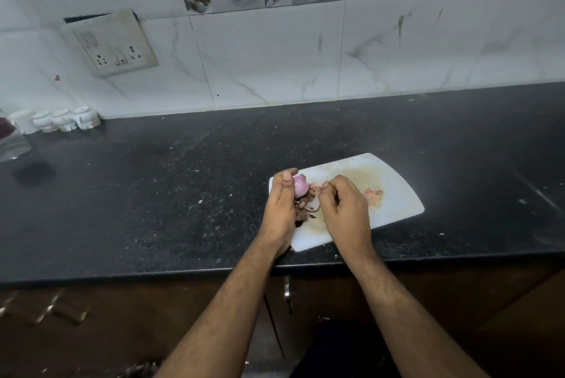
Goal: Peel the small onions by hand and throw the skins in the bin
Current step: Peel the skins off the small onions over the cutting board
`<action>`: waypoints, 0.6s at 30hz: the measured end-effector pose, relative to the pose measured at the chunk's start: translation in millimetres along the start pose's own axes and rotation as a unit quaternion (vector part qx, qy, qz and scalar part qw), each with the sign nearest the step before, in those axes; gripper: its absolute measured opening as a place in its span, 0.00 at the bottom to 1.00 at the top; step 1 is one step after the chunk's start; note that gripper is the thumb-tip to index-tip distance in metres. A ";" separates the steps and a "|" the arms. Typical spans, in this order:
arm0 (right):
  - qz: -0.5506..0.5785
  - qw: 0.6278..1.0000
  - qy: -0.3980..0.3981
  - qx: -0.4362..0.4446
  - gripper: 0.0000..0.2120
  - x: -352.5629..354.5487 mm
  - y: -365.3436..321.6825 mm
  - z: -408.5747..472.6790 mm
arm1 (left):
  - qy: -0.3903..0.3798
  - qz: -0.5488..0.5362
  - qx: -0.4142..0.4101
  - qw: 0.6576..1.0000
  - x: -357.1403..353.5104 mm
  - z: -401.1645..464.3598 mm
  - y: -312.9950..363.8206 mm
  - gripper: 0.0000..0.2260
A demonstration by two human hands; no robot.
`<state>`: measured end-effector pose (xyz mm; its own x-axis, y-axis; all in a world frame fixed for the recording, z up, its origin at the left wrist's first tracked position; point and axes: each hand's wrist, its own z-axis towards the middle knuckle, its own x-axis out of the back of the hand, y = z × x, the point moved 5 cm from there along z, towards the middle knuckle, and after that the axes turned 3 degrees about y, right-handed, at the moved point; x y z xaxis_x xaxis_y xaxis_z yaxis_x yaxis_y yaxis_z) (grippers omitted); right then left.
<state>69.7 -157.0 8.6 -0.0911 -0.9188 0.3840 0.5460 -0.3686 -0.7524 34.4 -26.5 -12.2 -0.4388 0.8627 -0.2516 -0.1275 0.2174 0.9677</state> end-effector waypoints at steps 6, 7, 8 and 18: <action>-0.025 0.999 -0.041 0.003 0.15 -7.2 2.3 -0.5 | -0.007 -0.065 -0.010 0.998 6.8 -1.6 4.6 0.20; -0.021 0.999 -0.040 0.009 0.14 -6.4 0.3 -0.9 | -0.002 -0.071 -0.012 0.997 7.4 -1.6 4.3 0.19; -0.014 0.999 -0.035 0.017 0.12 -5.0 -2.2 -1.6 | 0.003 -0.076 -0.016 0.997 7.8 -1.1 3.9 0.18; -0.017 0.997 -0.041 0.058 0.14 -3.7 -12.2 -7.2 | 0.011 -0.047 -0.038 0.998 4.0 -0.8 1.5 0.18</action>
<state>57.4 -150.1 12.5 -0.0457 -0.8900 0.4536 0.6362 -0.3761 -0.6737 31.7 -23.1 -11.8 -0.4409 0.8301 -0.3415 -0.2354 0.2602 0.9364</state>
